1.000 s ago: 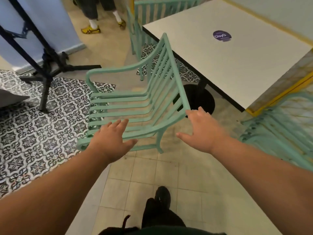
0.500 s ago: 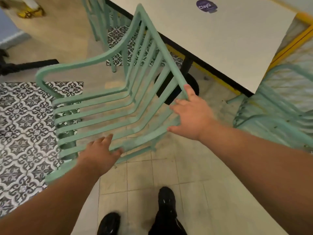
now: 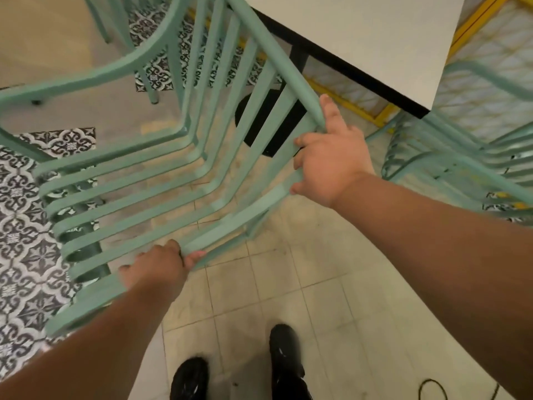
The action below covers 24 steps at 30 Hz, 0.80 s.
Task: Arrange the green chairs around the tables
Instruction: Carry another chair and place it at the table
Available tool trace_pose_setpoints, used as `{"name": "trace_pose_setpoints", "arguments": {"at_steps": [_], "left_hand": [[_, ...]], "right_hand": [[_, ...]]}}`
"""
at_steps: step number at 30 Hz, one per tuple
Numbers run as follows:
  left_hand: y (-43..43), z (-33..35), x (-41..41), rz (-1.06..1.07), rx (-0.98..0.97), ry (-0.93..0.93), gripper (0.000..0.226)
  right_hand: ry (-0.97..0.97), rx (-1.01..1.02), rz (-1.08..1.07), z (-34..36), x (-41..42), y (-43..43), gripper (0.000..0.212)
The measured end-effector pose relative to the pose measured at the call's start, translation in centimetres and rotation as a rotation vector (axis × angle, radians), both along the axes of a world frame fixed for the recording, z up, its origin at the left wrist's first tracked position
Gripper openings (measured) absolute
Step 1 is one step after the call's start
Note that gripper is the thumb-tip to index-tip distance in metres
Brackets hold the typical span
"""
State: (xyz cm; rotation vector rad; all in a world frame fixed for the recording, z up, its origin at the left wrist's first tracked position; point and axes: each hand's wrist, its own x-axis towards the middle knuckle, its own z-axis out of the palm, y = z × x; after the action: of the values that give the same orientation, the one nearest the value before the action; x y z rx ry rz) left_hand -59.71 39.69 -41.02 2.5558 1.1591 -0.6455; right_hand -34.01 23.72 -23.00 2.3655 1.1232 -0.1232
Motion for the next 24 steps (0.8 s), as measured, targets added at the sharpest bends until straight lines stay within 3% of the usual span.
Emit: {"name": "trace_pose_setpoints", "arguments": {"at_steps": [3,10,24], "left_hand": [[0.7,-2.0,-1.2,-0.135,0.095,-0.168,0.069],[1.1,-3.0,-1.5,-0.202,0.191,-0.247,0.071],[4.0,-3.5,-3.3,-0.255,0.239,-0.228,0.071]], "right_hand": [[-0.017,0.007,0.0,-0.2,0.0,-0.1,0.038],[-0.058,0.029,0.0,-0.6,0.1,-0.2,0.035],[-0.027,-0.01,-0.012,-0.5,-2.9,0.4,0.034]]}}
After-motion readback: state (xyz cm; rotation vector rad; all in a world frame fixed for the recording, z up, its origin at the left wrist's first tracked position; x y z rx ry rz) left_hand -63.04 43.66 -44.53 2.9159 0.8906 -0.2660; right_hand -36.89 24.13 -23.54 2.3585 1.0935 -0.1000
